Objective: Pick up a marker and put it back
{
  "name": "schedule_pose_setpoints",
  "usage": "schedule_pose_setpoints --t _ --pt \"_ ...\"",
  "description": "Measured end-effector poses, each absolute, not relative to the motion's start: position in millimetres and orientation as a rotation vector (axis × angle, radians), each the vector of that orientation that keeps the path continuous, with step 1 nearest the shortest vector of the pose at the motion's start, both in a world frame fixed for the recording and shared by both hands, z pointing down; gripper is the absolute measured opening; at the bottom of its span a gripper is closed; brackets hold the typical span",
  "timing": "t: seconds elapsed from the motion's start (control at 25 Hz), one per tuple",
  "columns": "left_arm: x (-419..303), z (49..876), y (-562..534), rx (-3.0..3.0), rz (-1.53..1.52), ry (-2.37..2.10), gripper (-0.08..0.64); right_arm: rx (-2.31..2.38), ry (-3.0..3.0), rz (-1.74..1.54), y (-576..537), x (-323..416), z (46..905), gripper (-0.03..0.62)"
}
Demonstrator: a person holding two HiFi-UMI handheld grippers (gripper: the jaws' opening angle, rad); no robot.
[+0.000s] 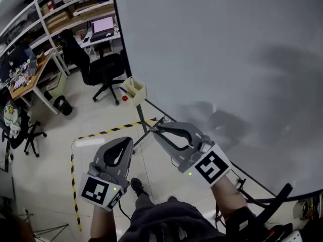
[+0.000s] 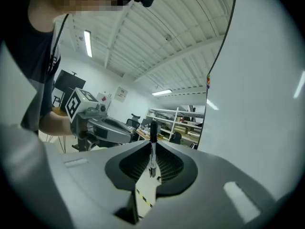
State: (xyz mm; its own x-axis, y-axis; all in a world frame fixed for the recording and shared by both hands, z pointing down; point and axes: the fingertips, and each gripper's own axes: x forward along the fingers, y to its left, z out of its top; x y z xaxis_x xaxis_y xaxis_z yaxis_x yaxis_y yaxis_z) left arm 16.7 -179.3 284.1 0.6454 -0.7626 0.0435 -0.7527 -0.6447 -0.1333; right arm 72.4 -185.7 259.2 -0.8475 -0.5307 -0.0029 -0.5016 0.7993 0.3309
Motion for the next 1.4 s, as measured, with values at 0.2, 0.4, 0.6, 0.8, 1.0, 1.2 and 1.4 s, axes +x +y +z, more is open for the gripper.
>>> schedule_pose_setpoints --t 0.2,0.4,0.6,0.8,1.0,1.2,1.4 --pt "-5 295 -141 -2.684 -0.167 1.45 0.006 0.705 -3.038 -0.412 -164 53 268 0.04" --pt "-31 305 -113 -2.64 -0.17 1.536 0.006 0.63 -3.034 -0.363 -141 32 291 0.04" --pt "-67 317 -63 -2.602 -0.167 1.658 0.006 0.544 -3.031 -0.331 -102 4 307 0.04" --pt "-88 331 4 -2.601 -0.133 1.675 0.006 0.544 -2.993 -0.335 -42 -15 327 0.04" --pt "-99 354 78 -2.653 -0.113 1.672 0.006 0.54 -2.929 -0.334 35 -22 346 0.04" --pt "-106 365 128 -2.699 -0.046 1.695 0.006 0.571 -2.875 -0.34 91 -17 347 0.04" --pt "-96 352 149 -2.706 -0.021 1.666 0.006 0.601 -2.857 -0.37 117 -1 329 0.04"
